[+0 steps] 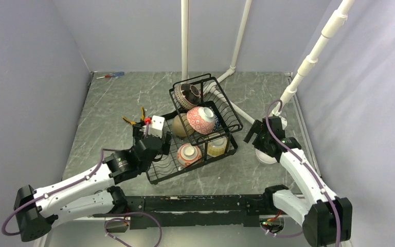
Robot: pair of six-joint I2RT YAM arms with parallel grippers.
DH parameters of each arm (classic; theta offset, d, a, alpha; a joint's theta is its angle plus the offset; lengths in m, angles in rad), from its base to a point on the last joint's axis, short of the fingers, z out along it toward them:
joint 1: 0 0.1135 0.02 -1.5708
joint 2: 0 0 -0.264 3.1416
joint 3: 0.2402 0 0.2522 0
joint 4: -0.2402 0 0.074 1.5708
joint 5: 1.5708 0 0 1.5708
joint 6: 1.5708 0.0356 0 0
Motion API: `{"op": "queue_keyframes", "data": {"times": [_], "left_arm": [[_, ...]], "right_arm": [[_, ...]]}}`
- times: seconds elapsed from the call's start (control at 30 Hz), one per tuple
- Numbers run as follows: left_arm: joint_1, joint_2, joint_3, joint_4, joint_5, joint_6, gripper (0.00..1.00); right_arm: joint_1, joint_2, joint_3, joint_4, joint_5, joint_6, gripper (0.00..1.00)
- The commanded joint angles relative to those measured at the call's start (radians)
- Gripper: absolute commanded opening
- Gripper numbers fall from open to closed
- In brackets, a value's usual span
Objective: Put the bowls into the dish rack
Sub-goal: Pick up the bowl from the center of the board.
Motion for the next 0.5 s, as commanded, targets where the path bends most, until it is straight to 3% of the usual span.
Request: {"op": "queue_keyframes", "data": {"times": [0.0, 0.17, 0.47], "left_arm": [[0.006, 0.037, 0.093, -0.166, -0.179, -0.203, 0.95], [0.077, -0.011, 0.063, -0.167, -0.096, -0.227, 0.86], [0.322, -0.006, 0.092, -0.209, 0.175, -0.262, 0.87]], "right_arm": [[-0.003, 0.063, 0.003, -0.016, 0.111, 0.044, 0.94], [-0.007, 0.153, -0.008, 0.024, 0.14, 0.024, 0.9], [-0.01, 0.261, -0.01, 0.114, 0.123, -0.018, 0.79]]}}
